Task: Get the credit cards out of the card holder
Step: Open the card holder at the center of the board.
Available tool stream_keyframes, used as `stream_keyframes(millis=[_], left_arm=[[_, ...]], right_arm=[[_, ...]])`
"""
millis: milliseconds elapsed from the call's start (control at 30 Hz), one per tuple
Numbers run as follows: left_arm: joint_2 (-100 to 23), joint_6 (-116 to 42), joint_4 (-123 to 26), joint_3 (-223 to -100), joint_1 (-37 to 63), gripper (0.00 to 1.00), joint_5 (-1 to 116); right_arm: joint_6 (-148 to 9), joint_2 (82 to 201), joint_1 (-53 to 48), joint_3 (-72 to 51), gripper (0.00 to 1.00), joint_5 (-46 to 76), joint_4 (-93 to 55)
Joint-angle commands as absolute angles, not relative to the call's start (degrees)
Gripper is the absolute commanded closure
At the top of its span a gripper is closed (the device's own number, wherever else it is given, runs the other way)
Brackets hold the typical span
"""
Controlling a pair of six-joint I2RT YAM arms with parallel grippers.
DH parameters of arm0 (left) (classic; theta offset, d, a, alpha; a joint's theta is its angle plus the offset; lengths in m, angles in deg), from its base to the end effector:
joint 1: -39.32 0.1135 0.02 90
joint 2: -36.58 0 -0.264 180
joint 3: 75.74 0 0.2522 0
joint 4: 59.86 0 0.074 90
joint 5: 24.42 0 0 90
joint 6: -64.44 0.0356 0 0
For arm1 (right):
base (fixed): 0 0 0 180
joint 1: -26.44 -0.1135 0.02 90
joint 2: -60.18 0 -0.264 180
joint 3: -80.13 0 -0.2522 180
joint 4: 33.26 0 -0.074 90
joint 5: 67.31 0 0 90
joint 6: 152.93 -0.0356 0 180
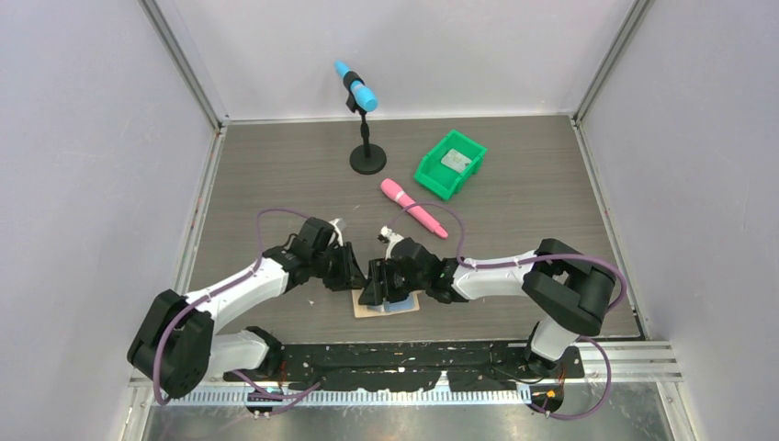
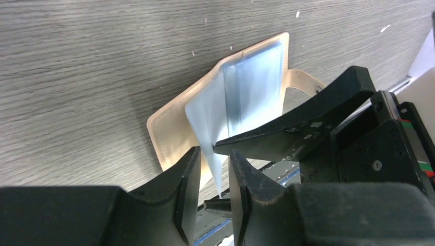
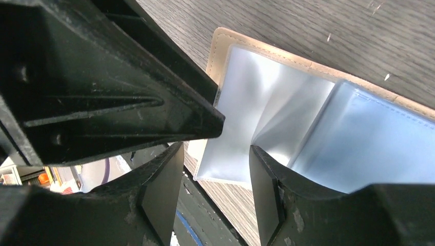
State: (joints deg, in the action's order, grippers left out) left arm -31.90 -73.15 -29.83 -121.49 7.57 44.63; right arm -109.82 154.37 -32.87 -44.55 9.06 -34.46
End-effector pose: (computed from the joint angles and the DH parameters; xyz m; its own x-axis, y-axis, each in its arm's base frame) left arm 0.1810 -0.1269 0.1763 -0.9553 -0.2197 -0.1980 -0.0443 0.7681 -0.6388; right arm 0.1569 0.2808 0.1522 -0.8928 -0.1141 -0.4358 -0.4085 0.6130 0.6763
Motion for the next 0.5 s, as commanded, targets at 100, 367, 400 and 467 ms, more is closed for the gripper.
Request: stream_keyframes(millis=[100,367,400,467], left_arm=[[-34.96,-69.24,-26.86,-124.3,7.68,0.74,49.21],[-37.98,-68.11,-26.67,-123.71,7.68,0.8,50.01],[-38.11,-67.99,-26.52,-123.73,7.68,0.8,50.16],[-37.96,-67.78,-26.42,-123.48,7.68,0.81,50.7]], right_arm=[[-109.17,149.0,-32.76,-45.72,0.42,11.55,-32.81],[-105.54,140.42,-29.64,-47.37,0.42,15.17,-26.14],[-105.37,139.98,-28.65,-47.9,0.43,15.4,-25.43],[-105.11,139.04,-27.1,-48.88,0.46,16.0,-24.64]])
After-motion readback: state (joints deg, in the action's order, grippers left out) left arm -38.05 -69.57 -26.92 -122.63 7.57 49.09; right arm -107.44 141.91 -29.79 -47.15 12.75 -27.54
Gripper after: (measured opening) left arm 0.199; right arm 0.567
